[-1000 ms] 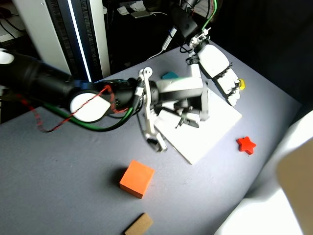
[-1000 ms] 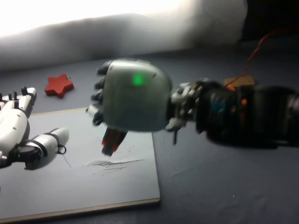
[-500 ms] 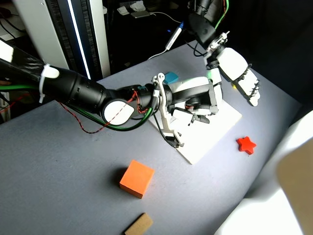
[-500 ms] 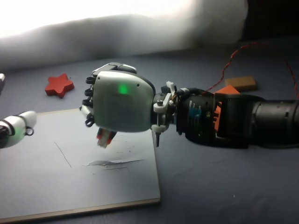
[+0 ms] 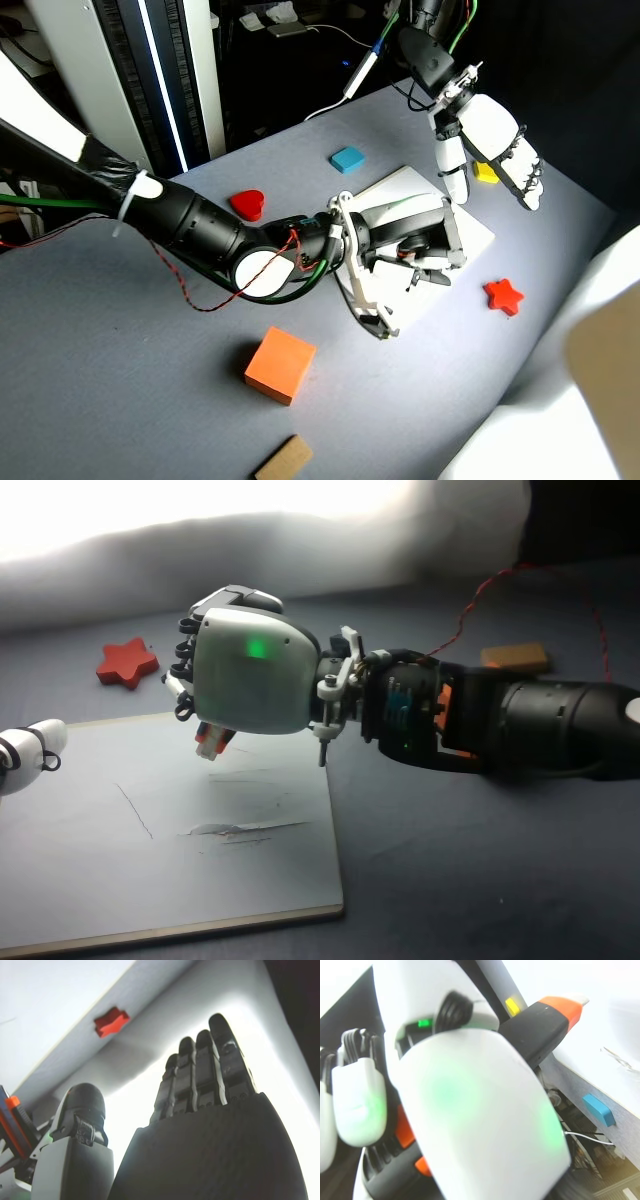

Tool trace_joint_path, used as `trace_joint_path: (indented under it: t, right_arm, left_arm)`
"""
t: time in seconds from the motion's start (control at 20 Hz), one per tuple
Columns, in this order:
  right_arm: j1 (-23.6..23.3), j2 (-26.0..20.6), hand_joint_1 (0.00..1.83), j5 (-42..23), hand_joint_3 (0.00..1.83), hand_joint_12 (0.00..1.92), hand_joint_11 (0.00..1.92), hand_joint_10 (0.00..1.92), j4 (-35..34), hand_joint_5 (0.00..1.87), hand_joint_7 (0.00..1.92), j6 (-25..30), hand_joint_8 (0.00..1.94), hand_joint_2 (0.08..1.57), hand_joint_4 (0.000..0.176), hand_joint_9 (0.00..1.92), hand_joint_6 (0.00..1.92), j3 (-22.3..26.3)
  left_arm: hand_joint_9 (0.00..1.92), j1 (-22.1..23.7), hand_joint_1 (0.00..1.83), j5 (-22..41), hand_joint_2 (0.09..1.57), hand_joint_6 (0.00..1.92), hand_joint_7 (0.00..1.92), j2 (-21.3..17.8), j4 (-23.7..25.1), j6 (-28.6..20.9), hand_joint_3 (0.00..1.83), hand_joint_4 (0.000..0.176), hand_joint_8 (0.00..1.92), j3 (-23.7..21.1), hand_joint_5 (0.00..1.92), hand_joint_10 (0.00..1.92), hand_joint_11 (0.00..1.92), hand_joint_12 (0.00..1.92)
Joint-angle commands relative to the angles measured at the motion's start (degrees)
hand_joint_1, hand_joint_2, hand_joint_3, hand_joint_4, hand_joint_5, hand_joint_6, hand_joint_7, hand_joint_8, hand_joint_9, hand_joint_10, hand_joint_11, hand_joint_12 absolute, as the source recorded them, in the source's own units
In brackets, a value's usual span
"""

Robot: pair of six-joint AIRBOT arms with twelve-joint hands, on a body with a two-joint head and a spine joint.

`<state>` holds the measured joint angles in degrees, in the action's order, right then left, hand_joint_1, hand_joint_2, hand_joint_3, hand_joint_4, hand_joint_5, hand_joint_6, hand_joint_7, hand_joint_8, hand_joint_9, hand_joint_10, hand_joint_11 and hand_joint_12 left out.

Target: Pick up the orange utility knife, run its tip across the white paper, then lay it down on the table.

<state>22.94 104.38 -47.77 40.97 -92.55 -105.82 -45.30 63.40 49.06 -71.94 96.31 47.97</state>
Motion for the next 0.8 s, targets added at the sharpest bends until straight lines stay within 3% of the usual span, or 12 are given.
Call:
trace_joint_path:
  t: [0.0, 0.45, 0.65, 0.75]
  right_arm:
    - [-0.36, 0.36, 1.55, -6.87, 0.00, 1.92, 1.67, 1.92, -2.31, 1.39, 1.56, -0.36, 1.94, 1.26, 0.176, 1.67, 1.92, -0.58]
    - [-1.33, 7.49, 1.56, -9.42, 0.00, 1.92, 1.67, 1.92, -0.35, 1.40, 1.55, 1.36, 1.94, 1.26, 0.176, 1.67, 1.92, -8.77]
    - [-0.12, 8.27, 1.56, -10.01, 0.00, 1.92, 1.66, 1.92, 1.22, 1.39, 1.53, 1.93, 1.94, 1.27, 0.176, 1.66, 1.92, -9.45]
    - [0.68, 7.69, 1.54, -10.88, 0.00, 1.92, 1.66, 1.92, 2.84, 1.38, 1.54, 2.58, 1.94, 1.26, 0.176, 1.66, 1.92, -9.42]
  left_arm:
    - [0.08, 0.14, 0.14, 5.13, 1.33, 0.00, 0.11, -0.80, 2.88, -0.06, 0.00, 0.000, 0.00, 0.34, 0.00, 0.00, 0.00, 0.66]
    - [0.11, 0.87, 0.14, 5.13, 1.33, 0.00, 0.12, -0.69, 2.88, 0.75, 0.00, 0.000, 0.00, -0.35, 0.00, 0.01, 0.00, 0.73]
    - [0.10, 1.00, 0.19, 5.13, 1.31, 0.01, 0.12, -0.50, 2.88, 0.75, 0.00, 0.000, 0.00, -0.09, 0.02, 0.00, 0.00, 0.68]
    - [0.10, 0.99, 0.12, 5.14, 1.33, 0.00, 0.12, -0.43, 2.88, 0.74, 0.00, 0.000, 0.00, -0.13, 0.00, 0.01, 0.00, 0.66]
